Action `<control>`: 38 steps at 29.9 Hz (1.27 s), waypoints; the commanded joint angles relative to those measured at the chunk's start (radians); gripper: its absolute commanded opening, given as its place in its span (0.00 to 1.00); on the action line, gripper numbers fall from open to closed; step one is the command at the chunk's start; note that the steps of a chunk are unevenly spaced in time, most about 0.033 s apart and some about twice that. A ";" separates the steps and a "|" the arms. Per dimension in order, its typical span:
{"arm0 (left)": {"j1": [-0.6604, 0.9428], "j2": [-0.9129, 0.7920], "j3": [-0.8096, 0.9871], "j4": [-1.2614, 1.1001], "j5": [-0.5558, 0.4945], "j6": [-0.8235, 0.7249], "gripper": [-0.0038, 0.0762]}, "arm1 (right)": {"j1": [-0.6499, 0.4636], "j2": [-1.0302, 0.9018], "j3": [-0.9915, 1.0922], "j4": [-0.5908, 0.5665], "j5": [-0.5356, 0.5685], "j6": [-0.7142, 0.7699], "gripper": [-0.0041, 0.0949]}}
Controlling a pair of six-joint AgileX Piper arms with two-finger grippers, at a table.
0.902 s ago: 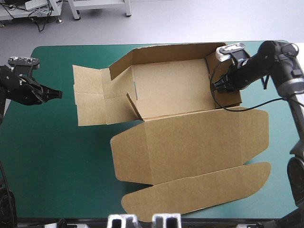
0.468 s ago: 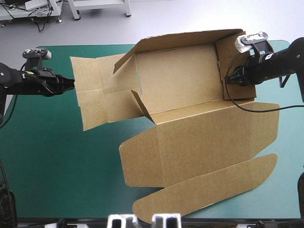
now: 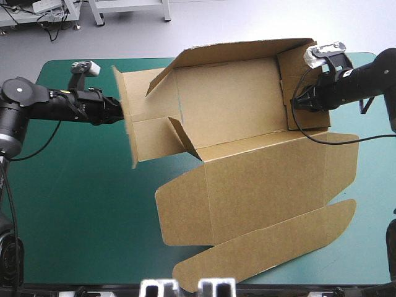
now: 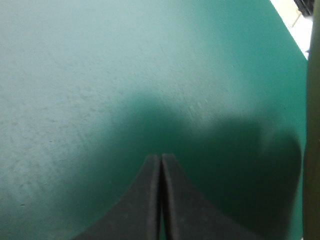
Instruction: Fold the box
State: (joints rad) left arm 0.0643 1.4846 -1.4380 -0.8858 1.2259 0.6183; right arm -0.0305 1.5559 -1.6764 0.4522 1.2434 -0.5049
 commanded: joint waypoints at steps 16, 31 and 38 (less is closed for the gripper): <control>-0.091 -0.017 -0.030 -0.400 -0.006 0.157 0.04 | -0.005 0.039 -0.031 -0.007 -0.158 0.082 0.02; -0.145 -0.017 -0.030 -0.480 0.020 0.187 0.05 | 0.067 0.039 -0.031 -0.084 -0.237 0.163 0.02; -0.149 -0.008 -0.030 -0.476 -0.004 0.206 0.10 | 0.067 0.039 -0.031 -0.092 -0.247 0.182 0.02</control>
State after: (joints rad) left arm -0.0801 1.5011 -1.4380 -1.2814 1.2189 0.8158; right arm 0.0348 1.6345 -1.6764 0.3157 1.0522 -0.3349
